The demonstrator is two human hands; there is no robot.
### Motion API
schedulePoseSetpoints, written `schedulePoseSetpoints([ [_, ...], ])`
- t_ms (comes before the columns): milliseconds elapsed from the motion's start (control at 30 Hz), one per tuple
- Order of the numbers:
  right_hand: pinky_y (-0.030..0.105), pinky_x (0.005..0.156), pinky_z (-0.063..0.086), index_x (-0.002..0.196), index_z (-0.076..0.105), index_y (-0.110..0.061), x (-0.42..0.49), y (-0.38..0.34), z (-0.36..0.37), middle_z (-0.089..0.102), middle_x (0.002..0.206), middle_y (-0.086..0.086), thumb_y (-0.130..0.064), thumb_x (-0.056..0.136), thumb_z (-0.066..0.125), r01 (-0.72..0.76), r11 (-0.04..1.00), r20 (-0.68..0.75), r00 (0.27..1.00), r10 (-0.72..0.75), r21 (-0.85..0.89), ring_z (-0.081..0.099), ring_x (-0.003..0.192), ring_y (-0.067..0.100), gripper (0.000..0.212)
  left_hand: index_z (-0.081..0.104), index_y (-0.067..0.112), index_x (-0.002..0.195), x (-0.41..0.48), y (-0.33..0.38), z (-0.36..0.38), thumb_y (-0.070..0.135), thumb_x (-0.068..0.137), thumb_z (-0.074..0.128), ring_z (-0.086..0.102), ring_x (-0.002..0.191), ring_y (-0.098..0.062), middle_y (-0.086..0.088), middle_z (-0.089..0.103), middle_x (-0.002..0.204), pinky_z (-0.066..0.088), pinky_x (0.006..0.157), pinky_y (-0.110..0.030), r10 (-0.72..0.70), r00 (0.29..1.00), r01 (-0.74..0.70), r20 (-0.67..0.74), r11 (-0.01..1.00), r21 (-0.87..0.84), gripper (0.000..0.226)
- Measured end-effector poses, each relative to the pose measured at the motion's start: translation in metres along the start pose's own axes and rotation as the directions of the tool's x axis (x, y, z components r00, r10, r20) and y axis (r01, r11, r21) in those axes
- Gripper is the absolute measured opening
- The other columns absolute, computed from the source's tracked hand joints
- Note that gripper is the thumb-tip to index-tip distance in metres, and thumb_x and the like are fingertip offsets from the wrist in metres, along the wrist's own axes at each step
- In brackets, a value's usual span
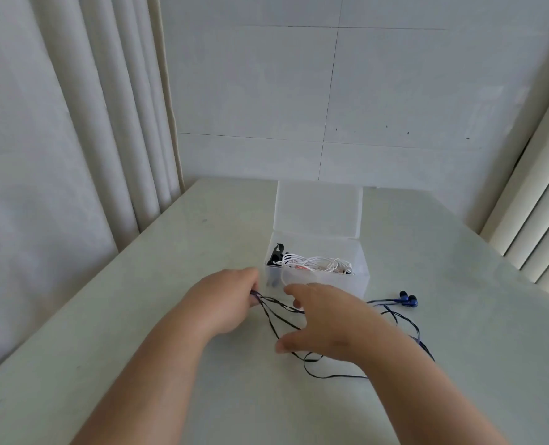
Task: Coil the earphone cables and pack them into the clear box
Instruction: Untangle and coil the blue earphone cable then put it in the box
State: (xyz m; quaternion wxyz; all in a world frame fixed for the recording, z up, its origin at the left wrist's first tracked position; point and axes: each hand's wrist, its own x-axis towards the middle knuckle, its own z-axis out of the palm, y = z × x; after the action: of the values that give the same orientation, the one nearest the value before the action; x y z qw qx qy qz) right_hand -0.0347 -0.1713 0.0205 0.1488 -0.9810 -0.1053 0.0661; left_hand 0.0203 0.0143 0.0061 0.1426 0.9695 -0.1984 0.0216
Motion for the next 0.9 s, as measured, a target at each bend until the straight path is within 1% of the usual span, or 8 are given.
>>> schedulePoseSetpoints([
  [133, 0.038, 0.093, 0.048, 0.132, 0.047, -0.024, 0.005, -0.006, 0.007, 0.059, 0.125, -0.003, -0.059, 0.078, 0.062, -0.033, 0.999, -0.014, 0.999, 0.033, -0.024, 0.055, 0.117, 0.021, 0.066, 0.051, 0.032, 0.071, 0.000, 0.006, -0.009, 0.033, 0.084, 0.063, 0.044, 0.051, -0.006, 0.012, 0.055, 0.057, 0.034, 0.052, -0.028, 0.028, 0.999, -0.034, -0.027, 0.958, -0.286, 0.018],
  [233, 0.031, 0.070, 0.049, 0.095, 0.058, -0.024, 0.006, -0.004, 0.002, 0.064, 0.094, -0.001, -0.037, 0.089, 0.048, -0.027, 0.998, -0.148, 0.989, 0.019, -0.051, 0.061, 0.090, 0.024, 0.017, 0.056, 0.031, 0.070, -0.001, 0.008, -0.016, 0.032, 0.077, 0.066, 0.041, 0.048, -0.008, 0.010, 0.054, 0.051, 0.036, 0.054, -0.029, 0.009, 0.993, -0.064, -0.119, 0.878, -0.474, 0.012],
  [300, 0.030, 0.056, 0.042, 0.072, 0.050, -0.020, 0.003, 0.002, -0.008, 0.059, 0.074, -0.002, -0.032, 0.092, 0.044, -0.015, 1.000, -0.214, 0.977, 0.020, 0.025, 0.056, 0.074, 0.023, 0.024, 0.060, 0.030, 0.072, 0.000, 0.007, -0.018, 0.033, 0.078, 0.066, 0.043, 0.049, -0.008, 0.010, 0.056, 0.054, 0.036, 0.055, -0.029, -0.062, 0.973, -0.062, -0.221, 0.856, -0.514, 0.009],
  [467, 0.020, 0.046, 0.039, 0.073, 0.066, -0.029, -0.008, 0.018, -0.037, 0.067, 0.068, -0.003, -0.045, 0.083, 0.061, 0.100, 0.903, -0.395, 0.915, 0.082, 0.418, 0.047, 0.048, 0.006, 0.020, 0.062, 0.027, 0.077, 0.001, 0.009, -0.019, 0.033, 0.090, 0.059, 0.051, 0.056, -0.012, 0.007, 0.053, 0.055, 0.036, 0.053, -0.030, -0.272, 0.850, 0.040, -0.451, 0.887, -0.459, 0.014],
  [567, 0.014, 0.058, 0.040, 0.067, 0.066, -0.033, -0.013, 0.021, -0.045, 0.065, 0.072, -0.017, -0.045, 0.082, 0.063, 0.162, 0.893, -0.490, 0.868, 0.074, 0.421, 0.056, 0.069, 0.003, 0.019, 0.056, 0.021, 0.078, 0.001, 0.010, -0.019, 0.034, 0.095, 0.051, 0.053, 0.062, -0.021, 0.005, 0.051, 0.058, 0.038, 0.054, -0.033, -0.349, 0.789, 0.075, -0.505, 0.871, -0.485, 0.022],
  [667, 0.033, 0.079, 0.040, 0.062, 0.059, -0.033, -0.017, 0.028, -0.051, 0.063, 0.078, -0.017, -0.046, 0.085, 0.059, 0.121, 0.929, -0.509, 0.857, 0.080, 0.350, 0.054, 0.092, 0.015, 0.027, 0.044, 0.019, 0.073, 0.001, 0.009, -0.019, 0.036, 0.098, 0.046, 0.050, 0.063, -0.024, 0.001, 0.049, 0.062, 0.032, 0.052, -0.035, -0.392, 0.748, 0.120, -0.536, 0.874, -0.471, 0.030],
  [800, 0.034, 0.082, 0.037, 0.066, 0.061, -0.031, -0.023, 0.036, -0.059, 0.063, 0.084, -0.025, -0.047, 0.083, 0.058, 0.074, 0.966, -0.591, 0.801, 0.091, 0.249, 0.051, 0.092, 0.010, 0.023, 0.039, 0.023, 0.069, 0.000, 0.005, -0.024, 0.036, 0.099, 0.043, 0.044, 0.058, -0.015, 0.003, 0.045, 0.060, 0.026, 0.049, -0.032, -0.469, 0.655, 0.143, -0.593, 0.847, -0.512, 0.033],
  [900, 0.031, 0.062, 0.049, 0.071, 0.064, -0.022, -0.024, 0.036, -0.063, 0.071, 0.069, -0.018, -0.040, 0.087, 0.060, 0.119, 0.877, -0.485, 0.863, 0.140, 0.466, 0.060, 0.059, 0.007, 0.025, 0.046, 0.018, 0.074, 0.000, 0.002, -0.026, 0.037, 0.099, 0.045, 0.045, 0.058, -0.014, 0.002, 0.047, 0.060, 0.029, 0.049, -0.031, -0.502, 0.608, 0.124, -0.615, 0.825, -0.551, 0.031],
])
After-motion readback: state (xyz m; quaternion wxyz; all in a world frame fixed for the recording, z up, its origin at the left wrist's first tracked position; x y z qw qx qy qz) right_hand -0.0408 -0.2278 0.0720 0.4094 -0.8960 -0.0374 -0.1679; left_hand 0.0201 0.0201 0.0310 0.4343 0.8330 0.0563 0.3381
